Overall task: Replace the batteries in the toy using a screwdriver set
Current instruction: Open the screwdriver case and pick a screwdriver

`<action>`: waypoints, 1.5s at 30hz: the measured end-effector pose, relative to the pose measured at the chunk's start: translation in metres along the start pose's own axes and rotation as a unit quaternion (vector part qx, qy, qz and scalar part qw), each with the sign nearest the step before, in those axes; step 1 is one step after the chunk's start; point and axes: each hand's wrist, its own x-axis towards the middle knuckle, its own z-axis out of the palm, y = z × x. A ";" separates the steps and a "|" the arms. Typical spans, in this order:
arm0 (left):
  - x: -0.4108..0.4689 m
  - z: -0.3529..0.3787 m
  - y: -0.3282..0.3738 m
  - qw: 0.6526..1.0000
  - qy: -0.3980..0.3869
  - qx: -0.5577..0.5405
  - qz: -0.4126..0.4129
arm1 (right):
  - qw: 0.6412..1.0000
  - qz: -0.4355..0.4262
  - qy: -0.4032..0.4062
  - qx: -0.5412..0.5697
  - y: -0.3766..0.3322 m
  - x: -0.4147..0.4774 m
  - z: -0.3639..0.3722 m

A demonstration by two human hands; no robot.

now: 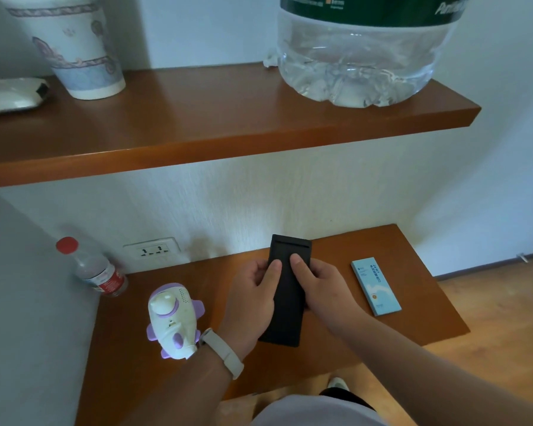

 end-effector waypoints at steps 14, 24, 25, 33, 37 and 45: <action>-0.003 -0.005 0.001 0.999 -0.027 -0.038 -0.025 | 0.996 -0.048 -0.076 0.008 -0.014 -0.001 -0.006; -0.008 -0.015 0.003 0.994 -0.025 -0.094 -0.056 | 0.987 -0.045 -0.157 -0.004 -0.020 0.006 -0.008; -0.009 -0.017 0.005 0.993 -0.019 -0.101 -0.063 | 0.985 -0.041 -0.170 -0.008 -0.020 0.006 -0.007; -0.012 -0.023 0.012 0.998 0.019 -0.054 0.018 | 0.985 -0.051 -0.160 -0.044 -0.015 0.000 0.004; -0.015 -0.023 0.008 0.998 0.026 -0.058 0.019 | 0.985 -0.077 -0.144 -0.047 -0.015 -0.002 0.007; -0.017 -0.022 -0.001 0.997 0.032 -0.064 -0.012 | 0.979 -0.073 -0.185 -0.034 -0.014 0.000 0.006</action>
